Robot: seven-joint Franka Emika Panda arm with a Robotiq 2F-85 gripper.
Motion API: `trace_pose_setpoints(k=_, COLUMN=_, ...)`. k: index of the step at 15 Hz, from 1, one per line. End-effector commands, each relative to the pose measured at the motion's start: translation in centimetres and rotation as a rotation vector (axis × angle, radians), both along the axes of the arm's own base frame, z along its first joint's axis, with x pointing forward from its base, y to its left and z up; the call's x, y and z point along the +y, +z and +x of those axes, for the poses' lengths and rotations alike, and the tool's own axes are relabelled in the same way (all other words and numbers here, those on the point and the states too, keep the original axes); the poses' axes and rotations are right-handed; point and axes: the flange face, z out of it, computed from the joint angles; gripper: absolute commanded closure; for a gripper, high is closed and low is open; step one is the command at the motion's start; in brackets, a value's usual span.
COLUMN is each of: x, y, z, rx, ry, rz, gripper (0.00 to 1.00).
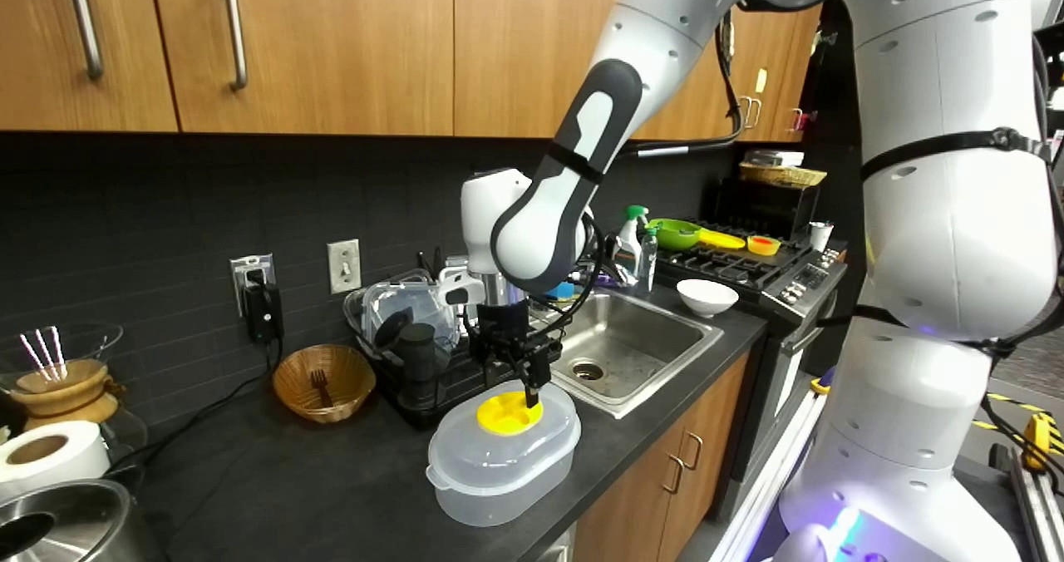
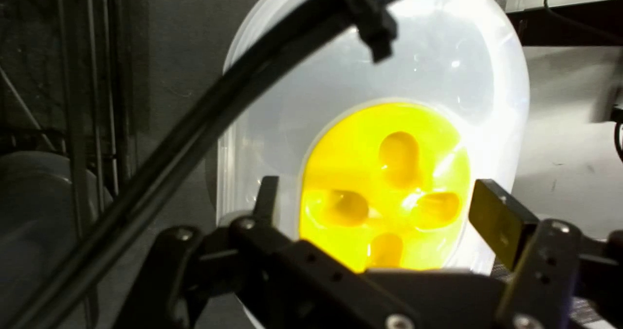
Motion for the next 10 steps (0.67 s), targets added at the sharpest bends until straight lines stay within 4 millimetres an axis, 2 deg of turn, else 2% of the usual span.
trace_pose_setpoints(k=1, x=0.37, y=-0.16, z=-0.02, rx=0.003, ry=-0.005, rz=0.004, gripper=0.00)
trace_pose_setpoints(k=9, x=1.03, y=-1.03, z=-0.09, rx=-0.009, ry=0.011, rz=0.030, gripper=0.00)
trace_pose_setpoints(k=10, x=1.05, y=-1.07, z=-0.06, rx=-0.014, ry=0.012, rz=0.036, gripper=0.07)
